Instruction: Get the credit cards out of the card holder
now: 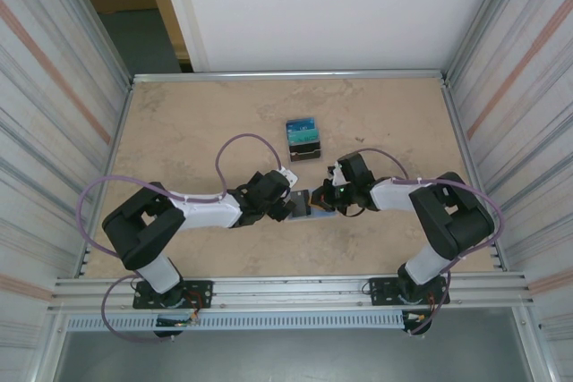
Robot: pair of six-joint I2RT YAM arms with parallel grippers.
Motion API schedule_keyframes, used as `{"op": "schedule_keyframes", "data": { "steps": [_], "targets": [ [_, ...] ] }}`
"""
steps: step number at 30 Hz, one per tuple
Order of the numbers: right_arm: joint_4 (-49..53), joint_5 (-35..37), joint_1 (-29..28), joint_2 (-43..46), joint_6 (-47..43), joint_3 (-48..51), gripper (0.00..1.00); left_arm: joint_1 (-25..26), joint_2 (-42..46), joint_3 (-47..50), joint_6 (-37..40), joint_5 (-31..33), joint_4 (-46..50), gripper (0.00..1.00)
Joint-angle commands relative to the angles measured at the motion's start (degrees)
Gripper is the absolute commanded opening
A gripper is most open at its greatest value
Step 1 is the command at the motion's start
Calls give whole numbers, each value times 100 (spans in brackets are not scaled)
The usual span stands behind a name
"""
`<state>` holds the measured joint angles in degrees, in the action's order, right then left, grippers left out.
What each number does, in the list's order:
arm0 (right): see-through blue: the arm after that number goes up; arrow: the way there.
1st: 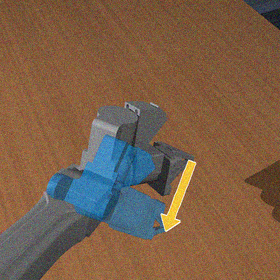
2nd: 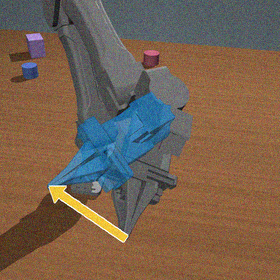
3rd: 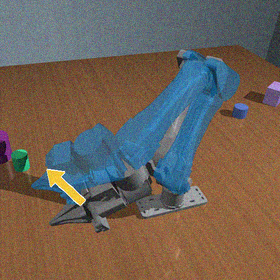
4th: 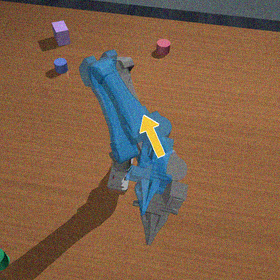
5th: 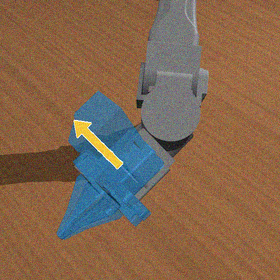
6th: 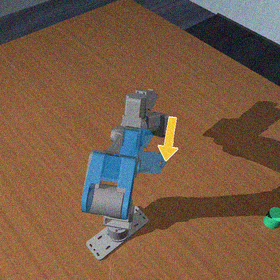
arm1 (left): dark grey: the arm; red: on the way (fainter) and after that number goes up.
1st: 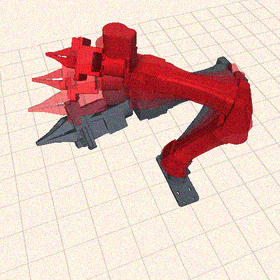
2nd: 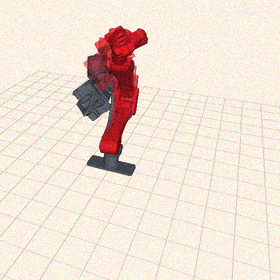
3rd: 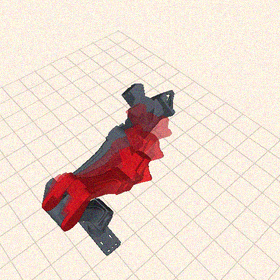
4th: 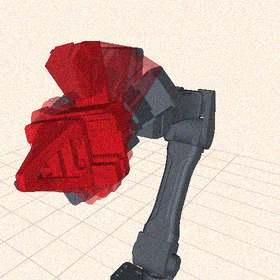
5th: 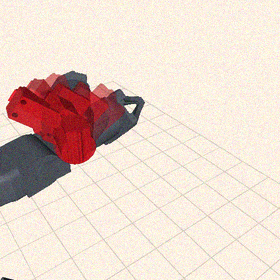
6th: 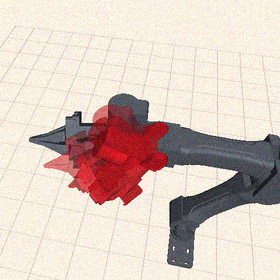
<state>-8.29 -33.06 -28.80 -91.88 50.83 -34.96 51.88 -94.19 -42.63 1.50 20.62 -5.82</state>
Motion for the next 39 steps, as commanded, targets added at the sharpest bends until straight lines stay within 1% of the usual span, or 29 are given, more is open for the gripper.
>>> {"op": "schedule_keyframes", "data": {
  "steps": [1, 10, 15, 19, 26, 39],
  "targets": [
    [364, 167, 109, 203, -220, 8, 0, 28, -108, 28, 79, 43, 310, 95],
    [686, 214, 193, 351, -419, -41, 0, 32, -82, -35, 180, 78, 284, 96],
    [850, 262, 199, 377, -507, -105, 0, 32, -46, -99, 327, 141, 161, 98],
    [898, 299, 199, 415, -523, -132, 0, 29, 3, -230, 419, 213, 122, 99],
    [926, 309, 199, 425, -536, -158, 0, 28, 184, -403, 482, 140, -104, 99],
    [1408, 335, 202, 381, -772, -426, 0, 27, -319, -684, 681, -87, -340, 99]
  ]
}}
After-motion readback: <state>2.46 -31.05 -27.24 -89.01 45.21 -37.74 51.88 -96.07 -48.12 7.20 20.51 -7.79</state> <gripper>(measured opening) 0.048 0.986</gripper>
